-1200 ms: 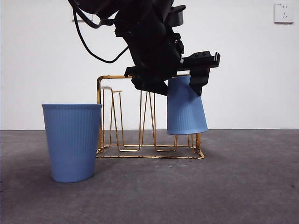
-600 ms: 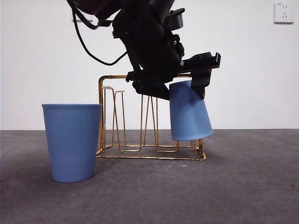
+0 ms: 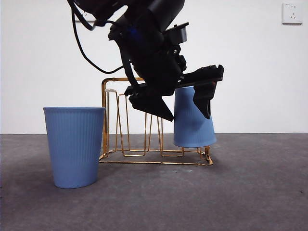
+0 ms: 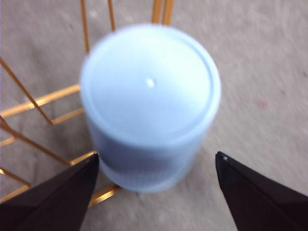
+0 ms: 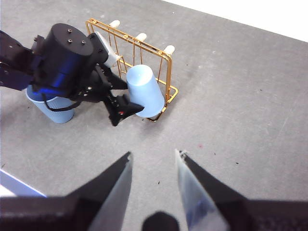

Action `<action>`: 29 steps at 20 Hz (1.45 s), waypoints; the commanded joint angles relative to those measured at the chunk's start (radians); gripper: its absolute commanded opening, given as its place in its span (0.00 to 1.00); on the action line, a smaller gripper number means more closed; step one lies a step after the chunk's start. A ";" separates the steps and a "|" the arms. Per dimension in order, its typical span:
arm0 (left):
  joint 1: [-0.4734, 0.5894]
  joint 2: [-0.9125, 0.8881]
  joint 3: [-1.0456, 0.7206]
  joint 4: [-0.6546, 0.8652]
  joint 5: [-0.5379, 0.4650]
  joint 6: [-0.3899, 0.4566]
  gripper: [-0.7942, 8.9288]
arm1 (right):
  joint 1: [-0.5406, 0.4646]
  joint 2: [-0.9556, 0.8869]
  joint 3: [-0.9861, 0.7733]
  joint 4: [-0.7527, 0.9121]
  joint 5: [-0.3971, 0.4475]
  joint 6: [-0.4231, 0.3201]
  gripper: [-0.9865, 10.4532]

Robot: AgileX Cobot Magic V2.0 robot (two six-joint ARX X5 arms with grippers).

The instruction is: Pick up cup 1,put cup 1 in the cup rack,pick up cup 2,put cup 2 in the cup rack

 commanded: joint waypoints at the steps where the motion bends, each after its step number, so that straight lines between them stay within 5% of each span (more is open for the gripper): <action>1: 0.001 -0.037 0.002 -0.024 0.035 -0.006 0.50 | 0.001 -0.003 -0.008 -0.024 -0.003 -0.007 0.22; 14: 0.000 -0.337 0.002 -0.303 0.447 -0.083 0.50 | 0.001 0.043 -0.008 -0.002 -0.061 0.020 0.23; 20: 0.001 -0.721 0.002 -0.559 0.282 -0.018 0.50 | 0.001 0.246 -0.008 0.202 -0.323 0.019 0.23; 24: 0.001 -0.962 0.002 -0.741 0.119 -0.010 0.50 | 0.002 0.492 -0.008 0.358 -0.496 0.025 0.44; 29: 0.001 -1.138 0.002 -0.893 0.001 -0.011 0.50 | 0.062 0.778 -0.008 0.563 -0.515 0.097 0.45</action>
